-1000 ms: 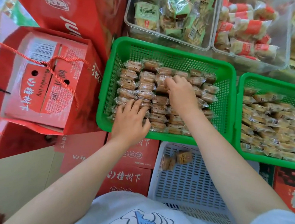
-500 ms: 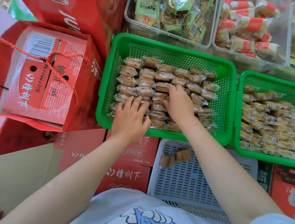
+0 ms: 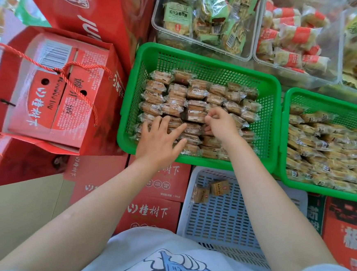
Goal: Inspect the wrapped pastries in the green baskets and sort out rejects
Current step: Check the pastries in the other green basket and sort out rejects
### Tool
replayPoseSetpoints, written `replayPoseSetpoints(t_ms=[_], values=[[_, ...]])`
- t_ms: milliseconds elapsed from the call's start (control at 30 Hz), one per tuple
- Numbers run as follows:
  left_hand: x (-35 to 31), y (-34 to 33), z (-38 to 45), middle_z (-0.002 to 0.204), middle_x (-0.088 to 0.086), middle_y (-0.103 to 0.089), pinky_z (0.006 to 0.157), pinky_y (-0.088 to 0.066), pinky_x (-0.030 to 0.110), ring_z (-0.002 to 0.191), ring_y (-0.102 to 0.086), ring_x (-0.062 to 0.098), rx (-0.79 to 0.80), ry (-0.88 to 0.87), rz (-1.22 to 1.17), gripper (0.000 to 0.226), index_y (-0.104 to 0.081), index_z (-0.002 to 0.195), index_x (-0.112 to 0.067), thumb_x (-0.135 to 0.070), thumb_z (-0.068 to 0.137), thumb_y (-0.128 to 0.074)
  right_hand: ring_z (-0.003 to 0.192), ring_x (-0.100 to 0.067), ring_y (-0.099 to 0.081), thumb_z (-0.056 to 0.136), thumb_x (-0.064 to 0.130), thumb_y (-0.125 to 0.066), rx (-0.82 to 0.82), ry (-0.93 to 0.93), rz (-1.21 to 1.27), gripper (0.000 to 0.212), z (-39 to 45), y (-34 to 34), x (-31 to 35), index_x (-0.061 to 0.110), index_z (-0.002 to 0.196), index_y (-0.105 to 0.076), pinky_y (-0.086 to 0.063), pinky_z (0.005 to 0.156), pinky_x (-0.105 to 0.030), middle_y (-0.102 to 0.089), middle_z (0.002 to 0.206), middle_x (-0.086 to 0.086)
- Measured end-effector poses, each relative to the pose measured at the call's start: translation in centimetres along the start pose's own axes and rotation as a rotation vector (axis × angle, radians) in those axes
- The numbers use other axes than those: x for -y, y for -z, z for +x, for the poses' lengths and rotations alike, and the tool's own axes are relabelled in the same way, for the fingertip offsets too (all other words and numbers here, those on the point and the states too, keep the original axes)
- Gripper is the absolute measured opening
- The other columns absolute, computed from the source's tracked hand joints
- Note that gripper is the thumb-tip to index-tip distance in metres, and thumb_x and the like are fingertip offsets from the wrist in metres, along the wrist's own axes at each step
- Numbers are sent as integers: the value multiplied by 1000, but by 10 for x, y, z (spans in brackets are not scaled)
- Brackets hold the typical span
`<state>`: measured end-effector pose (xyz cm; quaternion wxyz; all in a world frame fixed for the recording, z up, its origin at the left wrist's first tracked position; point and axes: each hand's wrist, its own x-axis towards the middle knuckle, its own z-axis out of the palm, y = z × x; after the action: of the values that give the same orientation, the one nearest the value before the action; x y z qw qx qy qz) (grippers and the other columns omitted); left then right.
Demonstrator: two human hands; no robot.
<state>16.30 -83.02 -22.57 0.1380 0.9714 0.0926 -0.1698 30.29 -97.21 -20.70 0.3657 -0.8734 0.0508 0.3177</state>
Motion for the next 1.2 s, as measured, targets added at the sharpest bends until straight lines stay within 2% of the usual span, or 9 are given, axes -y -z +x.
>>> replayPoseSetpoints(t_ms=[133,300,467,600,867,933,1067,1133,1200], values=[[1,0,0,166,10,-14,119,-10,55,153,-7,30,11,0,-12,58,-10,156,-47,-62,101,-11,74,-15,-64,100,18,-58,64,-30,72,8,-1,11,-4,13,95,-61,-58,73,-31,-68,104,-7],[-1,-1,7,167,5,18,123,5,53,153,20,23,-62,-72,31,68,6,160,-27,-53,103,-21,89,-15,-63,93,23,-69,-156,77,-146,8,-2,2,-6,18,89,-74,-47,79,-28,-74,98,-1],[-2,1,29,168,-1,10,124,8,48,154,11,16,112,-68,-39,71,8,160,-18,-52,104,-19,87,-17,-61,97,17,-63,-226,233,-340,14,-10,-12,-2,9,98,-74,-40,73,-22,-71,101,-5],[-3,2,29,169,-4,6,124,9,48,154,8,13,125,-70,-42,68,4,161,-20,-51,105,-20,80,-22,-55,103,12,-47,-187,175,-205,10,-8,-10,-1,13,97,-55,-37,57,-26,-59,88,-1],[-2,3,27,169,-4,6,124,10,48,154,10,12,117,-75,-62,69,6,161,-21,-51,105,-23,82,-20,-58,99,21,-55,-25,159,61,10,-29,26,13,17,91,-61,-49,73,-34,-58,86,4],[-4,9,24,169,-4,4,123,13,45,154,10,12,91,-39,-118,71,5,161,-22,-50,105,-29,90,-21,-61,100,13,-52,8,163,311,16,-46,37,16,15,85,-58,-55,82,-39,-60,90,-1],[-17,53,-6,165,-8,-21,124,-9,38,152,-14,9,-40,87,-699,67,-23,158,-32,-35,100,-56,87,-24,-69,104,6,-36,178,84,940,20,-89,62,16,3,100,-56,-59,75,-36,-70,95,-14],[-23,80,-31,155,-17,-40,114,-32,30,144,-32,2,32,-13,-1189,63,-39,148,-44,-27,95,-68,84,-23,-70,105,10,-33,244,30,1082,28,-109,65,11,3,106,-60,-60,71,-32,-73,94,-13],[-30,96,-54,141,-18,-57,102,-46,24,133,-49,3,30,-157,-1352,53,-55,134,-44,-24,89,-75,81,-23,-70,103,12,-34,290,-24,1151,29,-127,62,6,4,109,-62,-60,68,-30,-73,91,-13]])
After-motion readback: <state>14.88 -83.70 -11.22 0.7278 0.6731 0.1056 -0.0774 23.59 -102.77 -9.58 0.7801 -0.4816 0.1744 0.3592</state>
